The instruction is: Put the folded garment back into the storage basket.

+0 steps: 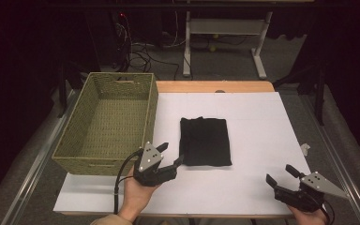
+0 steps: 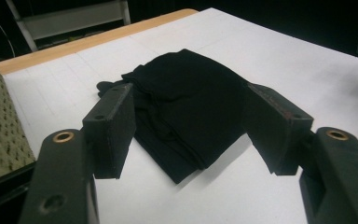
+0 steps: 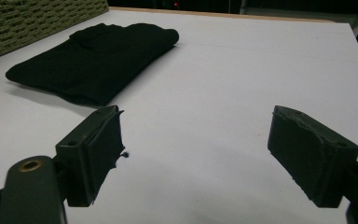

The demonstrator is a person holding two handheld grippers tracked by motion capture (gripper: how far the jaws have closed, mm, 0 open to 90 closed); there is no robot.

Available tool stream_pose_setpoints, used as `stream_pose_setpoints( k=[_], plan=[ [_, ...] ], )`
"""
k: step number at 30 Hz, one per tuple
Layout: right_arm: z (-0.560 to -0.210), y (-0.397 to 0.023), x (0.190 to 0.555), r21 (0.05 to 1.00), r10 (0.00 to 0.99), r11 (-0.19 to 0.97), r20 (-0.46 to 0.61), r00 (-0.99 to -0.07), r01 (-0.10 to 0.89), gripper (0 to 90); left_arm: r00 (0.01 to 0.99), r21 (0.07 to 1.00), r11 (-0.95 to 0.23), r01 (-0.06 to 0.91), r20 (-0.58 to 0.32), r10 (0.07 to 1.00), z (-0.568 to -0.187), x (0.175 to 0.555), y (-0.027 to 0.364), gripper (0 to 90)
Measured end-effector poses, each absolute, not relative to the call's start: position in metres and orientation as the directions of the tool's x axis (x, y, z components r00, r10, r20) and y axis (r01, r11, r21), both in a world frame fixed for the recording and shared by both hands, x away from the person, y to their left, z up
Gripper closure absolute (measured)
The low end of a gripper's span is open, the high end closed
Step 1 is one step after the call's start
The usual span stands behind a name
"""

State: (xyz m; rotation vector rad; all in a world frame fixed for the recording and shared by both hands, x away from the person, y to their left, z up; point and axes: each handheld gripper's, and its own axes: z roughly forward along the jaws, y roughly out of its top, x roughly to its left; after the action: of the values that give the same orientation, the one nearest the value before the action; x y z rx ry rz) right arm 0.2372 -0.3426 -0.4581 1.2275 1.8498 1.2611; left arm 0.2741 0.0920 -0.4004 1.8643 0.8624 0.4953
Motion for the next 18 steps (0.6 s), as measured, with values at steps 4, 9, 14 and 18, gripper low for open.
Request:
stream_pose_setpoints(
  k=[4,9,14,18],
  plan=[
    [-0.458,-0.342,0.237,0.924,0.913,0.125,0.036,-0.407,0.362,18.1,0.673,0.893,-0.288,0.347,-0.024,0.74,-0.402,0.276,0.085,32.1],
    [-0.458,-0.342,0.237,0.923,0.913,0.132,0.03,-0.408,0.363,18.1,0.678,0.877,-0.315,0.362,-0.016,0.735,-0.402,0.282,0.076,32.1],
    [-0.458,-0.342,0.236,0.924,0.912,0.132,0.028,-0.409,0.358,18.1,0.672,0.851,-0.333,0.406,-0.031,0.74,-0.403,0.289,0.068,32.1],
    [-0.458,-0.342,0.237,0.924,0.912,0.134,0.026,-0.409,0.358,18.1,0.664,0.821,-0.345,0.455,-0.055,0.746,-0.404,0.296,0.063,30.5]
  ],
)
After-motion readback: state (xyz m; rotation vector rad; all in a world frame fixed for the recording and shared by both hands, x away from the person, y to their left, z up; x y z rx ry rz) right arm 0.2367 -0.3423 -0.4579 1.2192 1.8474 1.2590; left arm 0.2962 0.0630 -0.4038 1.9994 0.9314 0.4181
